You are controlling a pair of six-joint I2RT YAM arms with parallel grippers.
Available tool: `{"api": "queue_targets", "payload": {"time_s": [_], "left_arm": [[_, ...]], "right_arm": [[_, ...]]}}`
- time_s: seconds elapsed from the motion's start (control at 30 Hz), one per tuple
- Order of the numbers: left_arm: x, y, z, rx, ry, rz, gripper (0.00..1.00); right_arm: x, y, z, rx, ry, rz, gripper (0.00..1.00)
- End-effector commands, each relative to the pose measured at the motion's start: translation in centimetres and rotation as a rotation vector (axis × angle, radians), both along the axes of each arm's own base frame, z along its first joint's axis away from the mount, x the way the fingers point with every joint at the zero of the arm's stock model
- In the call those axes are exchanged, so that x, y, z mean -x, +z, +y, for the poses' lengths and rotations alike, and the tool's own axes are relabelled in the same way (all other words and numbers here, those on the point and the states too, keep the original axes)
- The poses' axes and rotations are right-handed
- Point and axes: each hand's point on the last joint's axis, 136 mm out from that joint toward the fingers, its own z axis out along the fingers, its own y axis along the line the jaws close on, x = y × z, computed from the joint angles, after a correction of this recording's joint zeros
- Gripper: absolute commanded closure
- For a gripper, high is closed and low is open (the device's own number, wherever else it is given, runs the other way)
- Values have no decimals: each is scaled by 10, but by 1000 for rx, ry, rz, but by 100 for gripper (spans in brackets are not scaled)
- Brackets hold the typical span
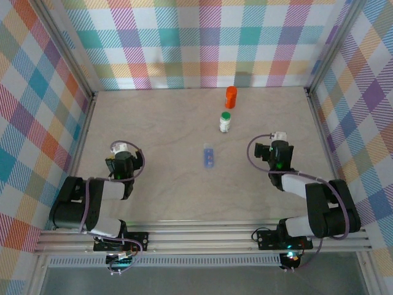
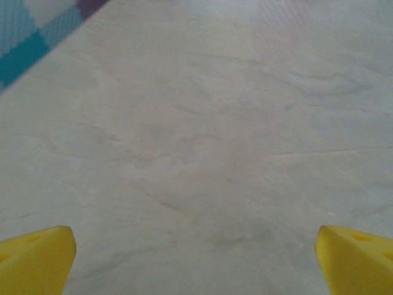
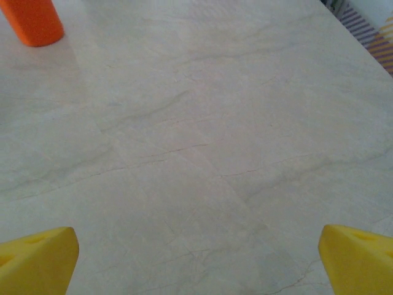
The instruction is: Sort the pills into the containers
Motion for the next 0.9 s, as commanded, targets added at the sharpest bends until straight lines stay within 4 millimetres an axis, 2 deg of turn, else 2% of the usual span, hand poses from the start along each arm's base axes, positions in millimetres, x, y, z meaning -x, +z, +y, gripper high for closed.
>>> {"api": "queue_targets", "payload": {"time_s": [0.0, 0.03, 0.27, 0.4, 0.47, 0.53, 0.6, 0.67, 0.7, 0.77, 0.87], "left_arm": [[-32, 17, -19, -7, -105, -81, 0], [-32, 13, -22, 4, -123, -21, 0], [-34, 15, -19, 19, -120, -37, 0], [-34, 15, -19, 17, -121, -40, 0], [-34, 15, -19, 17, -121, -39, 0], [-34, 15, -19, 18, -121, -39, 0], [-34, 15, -19, 17, -121, -38, 0], [-34, 15, -20, 18, -121, -39, 0], [-34, 15, -20, 19, -122, -40, 0], [-34, 15, -20, 18, -123, -39, 0], [-34, 15, -20, 18, -123, -38, 0]], "right_arm": [[-5, 33, 6, 3, 55, -160, 1], [-4, 34, 11, 2, 86, -172, 1], [4, 36, 29, -5, 208, -202, 1], [12, 32, 60, 39, 423, -216, 1], [17, 26, 69, 62, 483, -269, 1], [15, 22, 51, 50, 377, -298, 1], [0, 16, 40, 49, 308, -309, 1], [-13, 9, 33, 10, 291, -185, 1], [-26, -2, 25, -97, 279, -83, 1], [-27, 1, 8, -193, 254, -92, 1], [-30, 0, 11, -137, 232, -85, 1]]}}
